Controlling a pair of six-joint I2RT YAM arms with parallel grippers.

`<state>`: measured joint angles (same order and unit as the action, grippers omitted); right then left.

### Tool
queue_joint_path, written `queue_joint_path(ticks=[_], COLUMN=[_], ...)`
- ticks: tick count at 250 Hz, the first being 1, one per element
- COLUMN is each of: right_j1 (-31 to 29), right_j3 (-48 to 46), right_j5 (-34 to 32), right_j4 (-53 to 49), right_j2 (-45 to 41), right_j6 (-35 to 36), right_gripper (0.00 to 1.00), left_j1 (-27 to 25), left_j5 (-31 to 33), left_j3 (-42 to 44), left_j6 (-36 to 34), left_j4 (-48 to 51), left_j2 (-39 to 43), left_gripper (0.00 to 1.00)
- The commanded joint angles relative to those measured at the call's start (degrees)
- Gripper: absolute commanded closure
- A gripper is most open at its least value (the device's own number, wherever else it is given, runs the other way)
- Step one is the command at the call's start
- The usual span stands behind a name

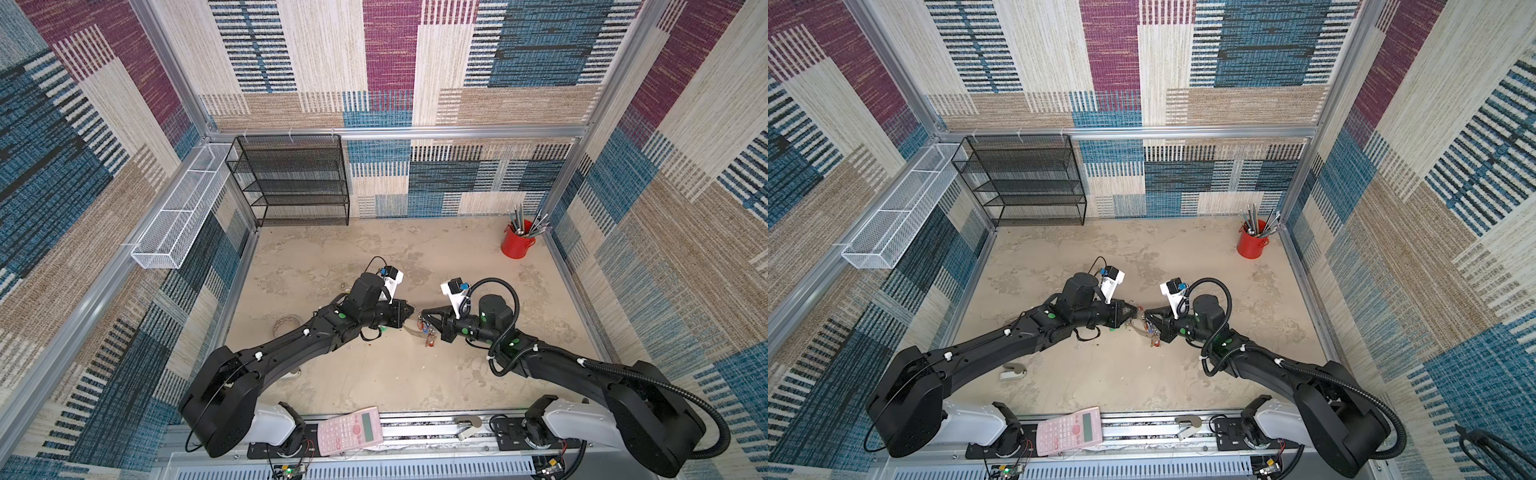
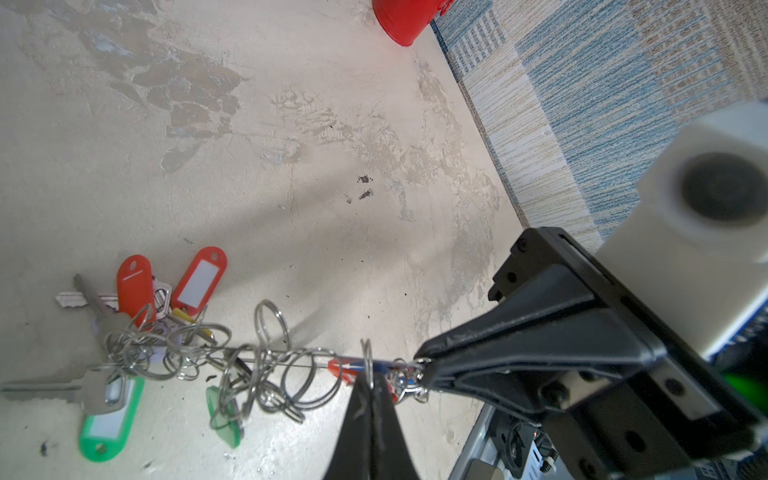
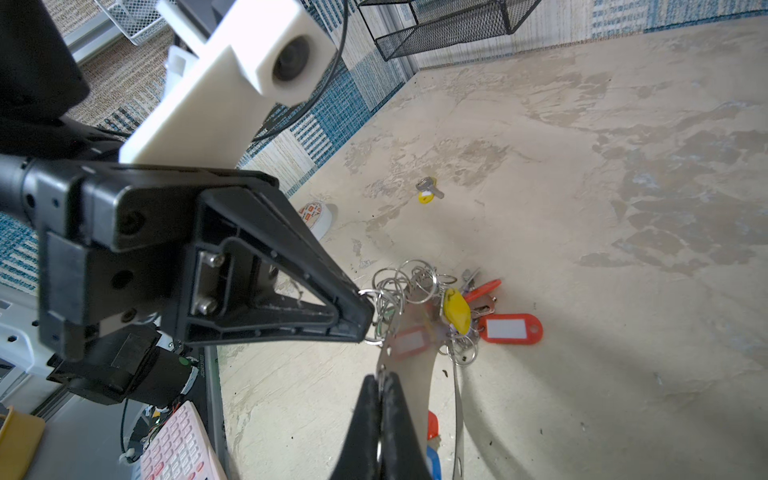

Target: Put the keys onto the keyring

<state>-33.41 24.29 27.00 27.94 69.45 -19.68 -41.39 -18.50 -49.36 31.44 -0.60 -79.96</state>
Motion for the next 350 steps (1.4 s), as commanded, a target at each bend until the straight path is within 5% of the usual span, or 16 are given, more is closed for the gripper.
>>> queue_joint_path(ticks=[1,350], right_j1=[-0.08,-0.08], right_j3=[0.12,0.26], right_j5=[-0.10,1.81], right_j4=[-0.73,0.71], right_j2=[0.05,0.60], right_j6=[-0.69,-1.18], right_gripper=[1.00,1.00], left_j1=[-0.45,-5.41], left_j5=[0.43,11.92], left_j3=[-0.89,11.65], left_j6=[-2.27,8.63], left_j4=[-0.88,-28.28], left_j2=[0.16,-1.85], left_gripper=[1.00,1.00])
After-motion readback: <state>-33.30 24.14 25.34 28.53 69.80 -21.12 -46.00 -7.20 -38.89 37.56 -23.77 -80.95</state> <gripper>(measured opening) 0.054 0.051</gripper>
